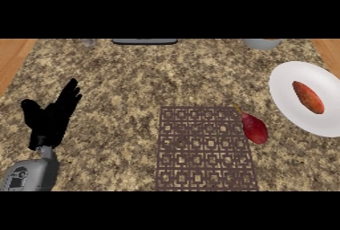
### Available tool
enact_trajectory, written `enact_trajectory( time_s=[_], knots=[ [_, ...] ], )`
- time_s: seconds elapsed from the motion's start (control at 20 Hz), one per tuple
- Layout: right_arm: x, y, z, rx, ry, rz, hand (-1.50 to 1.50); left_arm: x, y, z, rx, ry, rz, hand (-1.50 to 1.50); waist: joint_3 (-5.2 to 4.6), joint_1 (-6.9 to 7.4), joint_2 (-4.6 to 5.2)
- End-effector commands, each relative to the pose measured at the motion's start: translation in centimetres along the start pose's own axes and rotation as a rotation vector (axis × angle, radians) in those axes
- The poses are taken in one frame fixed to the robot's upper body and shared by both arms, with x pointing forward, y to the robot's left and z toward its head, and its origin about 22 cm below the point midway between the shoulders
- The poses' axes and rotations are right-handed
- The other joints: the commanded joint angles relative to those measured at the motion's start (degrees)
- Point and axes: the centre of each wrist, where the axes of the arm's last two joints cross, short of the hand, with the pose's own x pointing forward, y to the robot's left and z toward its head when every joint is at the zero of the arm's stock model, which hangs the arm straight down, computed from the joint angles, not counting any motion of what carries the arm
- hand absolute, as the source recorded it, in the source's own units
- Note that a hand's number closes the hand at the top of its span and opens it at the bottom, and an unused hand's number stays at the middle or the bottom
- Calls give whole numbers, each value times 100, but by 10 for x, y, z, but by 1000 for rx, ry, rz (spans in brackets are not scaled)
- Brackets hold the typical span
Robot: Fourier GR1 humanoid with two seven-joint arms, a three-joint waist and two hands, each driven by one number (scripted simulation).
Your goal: Pick the sweet potato from the placemat and place it in the plate
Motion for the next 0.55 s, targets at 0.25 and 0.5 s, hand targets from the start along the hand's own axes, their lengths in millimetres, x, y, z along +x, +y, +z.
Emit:
enact_trajectory(
  time_s=[0.25, 0.5],
  knots=[
    [-14, -44, 9, -29, 31, 71, -150, -8, 8, -8, 8, -8, -2, 0, 0, -8, 4],
    [-22, -36, 12, 2, 54, 98, -150, -17, -2, 0, -9, -8, 5, 0, 0, 7, 3]
  ],
)
